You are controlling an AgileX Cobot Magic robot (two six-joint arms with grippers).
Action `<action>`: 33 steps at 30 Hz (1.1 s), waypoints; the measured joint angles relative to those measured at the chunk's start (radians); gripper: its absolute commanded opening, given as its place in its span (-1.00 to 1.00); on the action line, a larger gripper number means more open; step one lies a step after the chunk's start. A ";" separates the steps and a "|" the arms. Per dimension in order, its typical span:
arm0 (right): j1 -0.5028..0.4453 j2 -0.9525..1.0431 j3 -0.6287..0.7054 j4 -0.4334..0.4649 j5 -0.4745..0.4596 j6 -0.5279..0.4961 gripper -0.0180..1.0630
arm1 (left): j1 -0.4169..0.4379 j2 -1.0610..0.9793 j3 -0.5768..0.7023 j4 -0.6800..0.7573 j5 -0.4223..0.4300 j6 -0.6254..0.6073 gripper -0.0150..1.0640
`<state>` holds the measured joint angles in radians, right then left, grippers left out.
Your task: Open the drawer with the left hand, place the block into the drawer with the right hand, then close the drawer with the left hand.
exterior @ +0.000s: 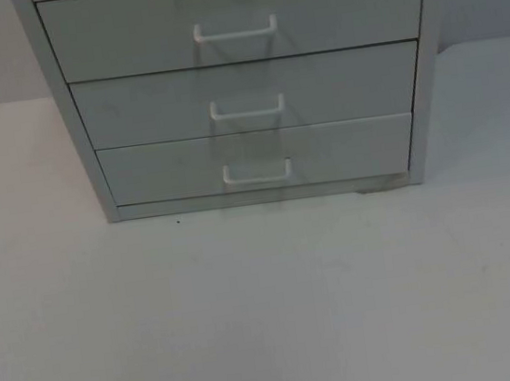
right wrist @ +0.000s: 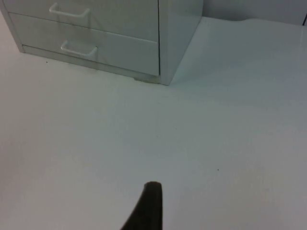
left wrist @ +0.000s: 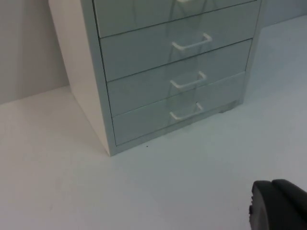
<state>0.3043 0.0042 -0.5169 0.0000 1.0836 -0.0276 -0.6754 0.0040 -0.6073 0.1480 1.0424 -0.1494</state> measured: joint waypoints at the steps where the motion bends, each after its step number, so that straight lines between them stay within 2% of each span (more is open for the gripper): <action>1: 0.000 0.000 0.000 0.000 0.000 0.000 0.53 | 0.000 0.000 0.000 0.000 0.002 0.000 -0.98; 7: 0.000 0.000 0.000 0.000 0.000 0.000 0.53 | 0.000 -0.001 0.003 -0.002 0.049 0.002 -0.98; 12: 0.000 0.000 0.000 0.000 0.000 0.000 0.53 | 0.000 -0.001 0.067 -0.019 0.013 0.003 -0.98; 28: 0.000 0.000 0.000 0.000 0.000 0.000 0.53 | 0.000 -0.001 0.108 -0.074 0.035 0.116 -0.97; 30: 0.000 0.000 0.000 0.000 0.000 0.000 0.53 | 0.000 -0.001 0.108 -0.074 0.035 0.116 -0.92; 32: 0.000 0.000 0.000 0.000 0.000 0.000 0.53 | 0.000 -0.001 0.108 -0.074 0.035 0.118 -0.71; 33: 0.000 0.000 0.000 0.000 0.000 0.000 0.53 | 0.000 -0.001 0.108 -0.074 0.035 0.118 -0.53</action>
<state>0.3043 0.0042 -0.5169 0.0000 1.0836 -0.0276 -0.6754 0.0031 -0.4989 0.0743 1.0775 -0.0314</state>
